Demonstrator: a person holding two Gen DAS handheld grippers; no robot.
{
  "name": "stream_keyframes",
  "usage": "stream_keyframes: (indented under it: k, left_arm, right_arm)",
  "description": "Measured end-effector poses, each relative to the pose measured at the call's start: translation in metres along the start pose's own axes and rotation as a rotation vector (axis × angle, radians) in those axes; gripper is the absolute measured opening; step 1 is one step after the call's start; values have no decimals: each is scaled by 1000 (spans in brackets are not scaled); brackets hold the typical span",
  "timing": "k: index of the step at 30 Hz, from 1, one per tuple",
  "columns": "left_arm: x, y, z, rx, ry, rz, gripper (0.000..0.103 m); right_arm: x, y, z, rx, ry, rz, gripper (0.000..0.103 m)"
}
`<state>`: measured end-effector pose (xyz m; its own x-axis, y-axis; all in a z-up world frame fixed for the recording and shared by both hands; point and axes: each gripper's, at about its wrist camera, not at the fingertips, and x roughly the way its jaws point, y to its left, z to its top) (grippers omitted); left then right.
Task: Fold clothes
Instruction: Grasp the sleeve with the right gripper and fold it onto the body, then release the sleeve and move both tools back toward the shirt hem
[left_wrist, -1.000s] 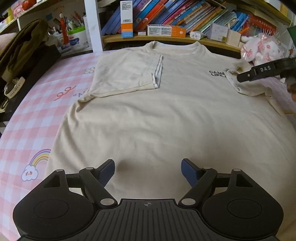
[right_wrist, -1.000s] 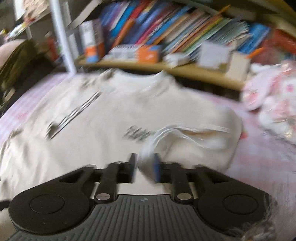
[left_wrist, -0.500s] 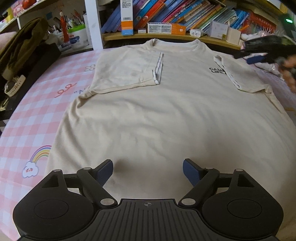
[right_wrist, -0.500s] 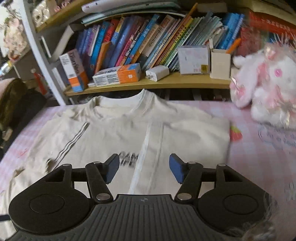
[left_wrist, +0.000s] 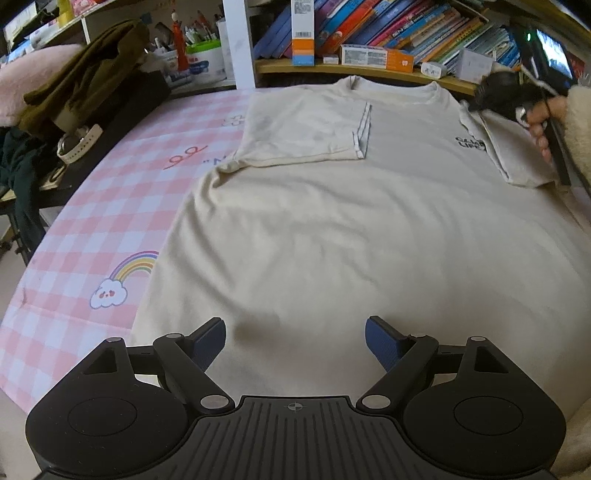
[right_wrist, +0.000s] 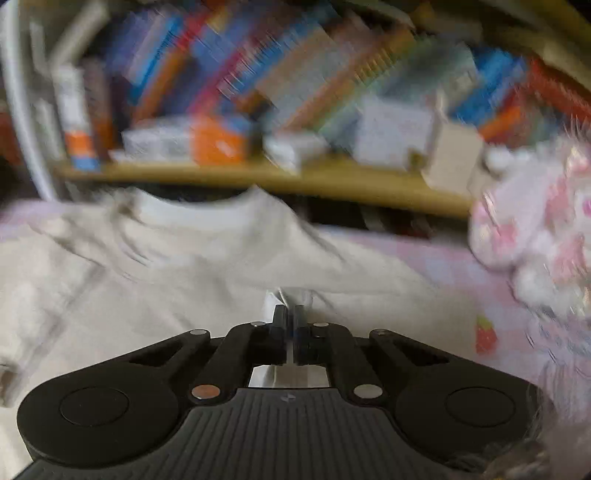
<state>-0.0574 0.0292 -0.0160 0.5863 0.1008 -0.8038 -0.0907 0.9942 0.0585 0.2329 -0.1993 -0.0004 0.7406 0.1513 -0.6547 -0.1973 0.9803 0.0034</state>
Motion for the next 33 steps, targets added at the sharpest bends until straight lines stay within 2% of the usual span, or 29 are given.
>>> stream_keyframes:
  k: [2,5,7,10,13,15,19,21,26,29,31,33]
  left_arm:
    - [-2,0,-1,0,2,6,85]
    - [-4,1,-3,0,5,14,85]
    - [-6,0,-6,4,5,14,85]
    - [-7,3,-8,-8,8,14,85]
    - [-7,6,-8,-21,-8,5,85]
    - [-5,7,-7,-23,-17,-14,85]
    - [-1,7,-3,-6,-34,-57,85]
    - [-1,5,-2,17,-50,-77,85]
    - [-8,10,-4,47,-78,-108,85]
    - [-15,21,-7,41,-101,-113,85]
    - [-19,30,-11,27,-114,-114,85]
    - [-20,39,-15,9,-118,-119,85]
  right_arm:
    - [-2,10,1,-39,-7,49,3]
    - [17,11,-5,-38,67,48,8]
    - [23,7,-9,-22,90,53,21]
    - [9,3,-15,26,55,106,43]
    - [-28,3,-29,45,-1,128,44]
    - [-53,-4,-48,72,-21,113,45]
    - [-82,-19,-92,120,19,47,41]
    - [-87,-20,-102,129,21,43,39]
    - [-94,-4,-100,87,-49,64,39]
    - [-75,8,-100,46,54,49,38]
    - [-75,16,-102,2,62,20,38]
    - [-85,17,-103,30,61,5,38]
